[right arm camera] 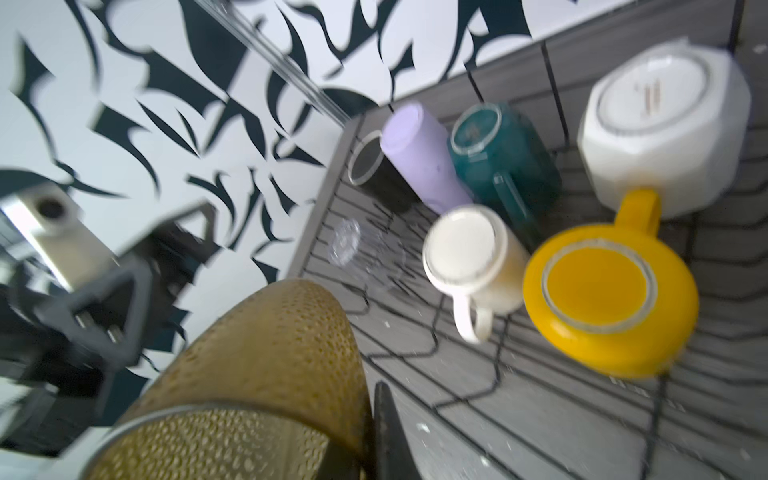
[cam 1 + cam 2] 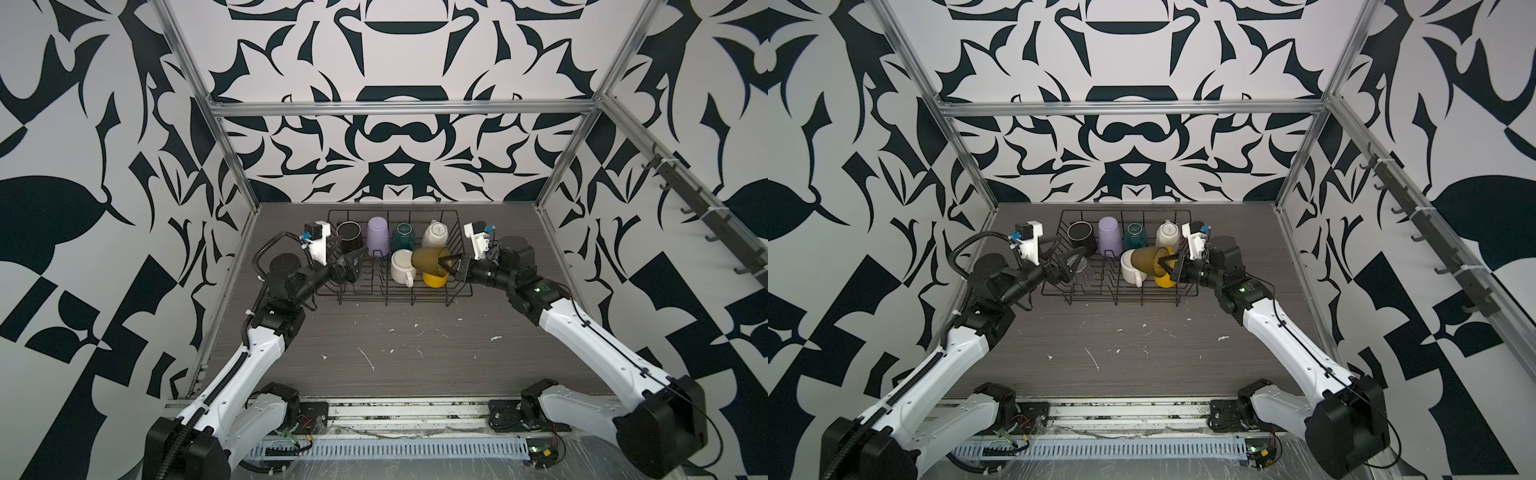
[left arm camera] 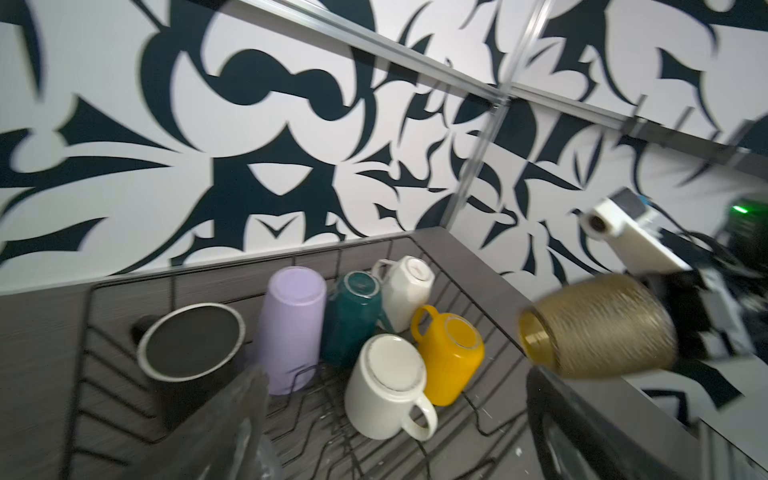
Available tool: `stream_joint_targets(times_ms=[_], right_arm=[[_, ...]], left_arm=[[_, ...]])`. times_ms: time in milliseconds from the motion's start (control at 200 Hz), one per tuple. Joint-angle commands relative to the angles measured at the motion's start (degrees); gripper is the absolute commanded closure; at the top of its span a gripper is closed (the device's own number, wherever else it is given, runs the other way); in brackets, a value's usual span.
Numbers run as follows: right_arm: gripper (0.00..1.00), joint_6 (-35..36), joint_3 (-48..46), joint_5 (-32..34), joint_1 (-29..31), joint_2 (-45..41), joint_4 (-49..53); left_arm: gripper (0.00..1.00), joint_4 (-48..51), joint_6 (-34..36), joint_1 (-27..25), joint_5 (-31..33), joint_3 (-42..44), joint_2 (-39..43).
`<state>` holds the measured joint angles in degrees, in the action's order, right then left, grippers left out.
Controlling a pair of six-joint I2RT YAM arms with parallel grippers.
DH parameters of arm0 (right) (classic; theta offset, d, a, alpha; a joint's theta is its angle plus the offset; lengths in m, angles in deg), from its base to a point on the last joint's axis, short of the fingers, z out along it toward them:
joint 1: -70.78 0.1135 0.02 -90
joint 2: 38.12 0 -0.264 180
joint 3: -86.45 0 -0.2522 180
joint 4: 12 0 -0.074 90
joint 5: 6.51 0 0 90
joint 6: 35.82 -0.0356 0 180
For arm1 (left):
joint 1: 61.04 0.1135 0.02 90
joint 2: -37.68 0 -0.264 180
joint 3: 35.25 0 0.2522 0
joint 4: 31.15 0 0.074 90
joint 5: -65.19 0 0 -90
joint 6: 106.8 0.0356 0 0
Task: Load the cups into the dish rack
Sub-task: 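Lift the gold cup over the rack toward the left gripper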
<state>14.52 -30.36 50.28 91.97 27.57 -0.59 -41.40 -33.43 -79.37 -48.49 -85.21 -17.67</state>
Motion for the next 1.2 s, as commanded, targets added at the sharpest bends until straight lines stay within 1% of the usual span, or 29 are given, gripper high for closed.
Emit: stream_joint_targets(times_ms=[0, 180, 245, 590, 765, 1065, 1195], right_arm=[[1.00, -8.2, 0.2, -8.1, -1.3, 1.7, -16.8], [1.00, -11.9, 1.9, -13.3, -1.3, 5.3, -23.9], [1.00, -11.8, 2.0, -14.2, -0.9, 5.5, -25.4], [1.00, -7.9, 5.2, -18.4, 2.9, 7.2, -25.0], [1.00, -5.0, 6.0, -18.9, 6.0, 7.4, -23.5], [1.00, -4.0, 8.2, -21.7, 9.4, 10.4, -23.6], [1.00, -3.4, 9.1, -22.2, 10.8, 11.3, -23.6]], left_arm=[[0.01, -7.9, 0.1, 0.2, -14.9, 0.6, 0.6], [0.01, -8.1, -1.3, 0.2, -23.0, -0.8, -1.6], [0.01, -8.1, -1.5, 0.2, -24.8, -1.0, -2.1], [0.01, -6.8, -1.5, 0.2, -25.1, -1.8, -2.5], [0.01, -6.5, -1.6, 0.1, -25.1, -1.9, -2.0], [0.01, -8.2, -2.6, 0.2, -29.5, -2.2, -1.6], [0.01, -9.4, -3.3, 0.1, -30.1, -2.3, -1.8]])
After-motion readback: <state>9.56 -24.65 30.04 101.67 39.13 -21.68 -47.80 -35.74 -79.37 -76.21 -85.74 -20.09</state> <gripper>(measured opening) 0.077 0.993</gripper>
